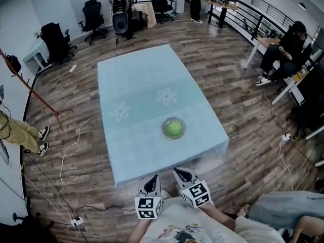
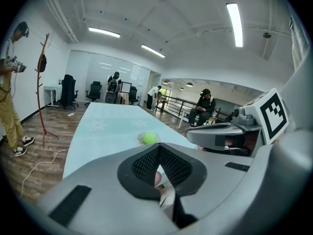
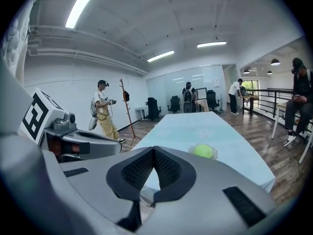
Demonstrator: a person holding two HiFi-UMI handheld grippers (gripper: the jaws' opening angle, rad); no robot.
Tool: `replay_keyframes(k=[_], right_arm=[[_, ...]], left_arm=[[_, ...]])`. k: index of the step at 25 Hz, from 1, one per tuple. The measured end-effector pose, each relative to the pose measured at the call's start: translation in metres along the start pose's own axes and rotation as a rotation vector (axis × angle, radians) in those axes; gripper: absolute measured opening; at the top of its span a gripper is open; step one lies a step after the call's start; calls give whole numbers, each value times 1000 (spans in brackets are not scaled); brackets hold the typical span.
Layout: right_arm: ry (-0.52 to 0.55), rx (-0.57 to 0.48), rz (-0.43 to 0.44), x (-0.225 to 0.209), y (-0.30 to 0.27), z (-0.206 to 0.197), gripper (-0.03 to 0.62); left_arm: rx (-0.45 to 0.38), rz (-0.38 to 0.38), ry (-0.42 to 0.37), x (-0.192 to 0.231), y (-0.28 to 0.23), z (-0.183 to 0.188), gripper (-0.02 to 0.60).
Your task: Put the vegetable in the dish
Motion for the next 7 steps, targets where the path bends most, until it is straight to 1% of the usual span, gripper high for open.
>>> replay_keyframes(k=[3,7], right_arm=[[0,3,-3,-2,0,0,18],[0,10,-8,-8,0,-2,18]], left_arm=[[11,-13,0,-3,-4,-1,6],[21,-37,-23,-11,-14,0,6]])
Point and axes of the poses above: the fingertips, and each gripper's own axes: y backward along the fingers, x to its left, z out of its top, the point moved 1 cm from there along y, backward along the fingers, and after that the axes turned 5 degrees about -z, right-handed, at the moved point
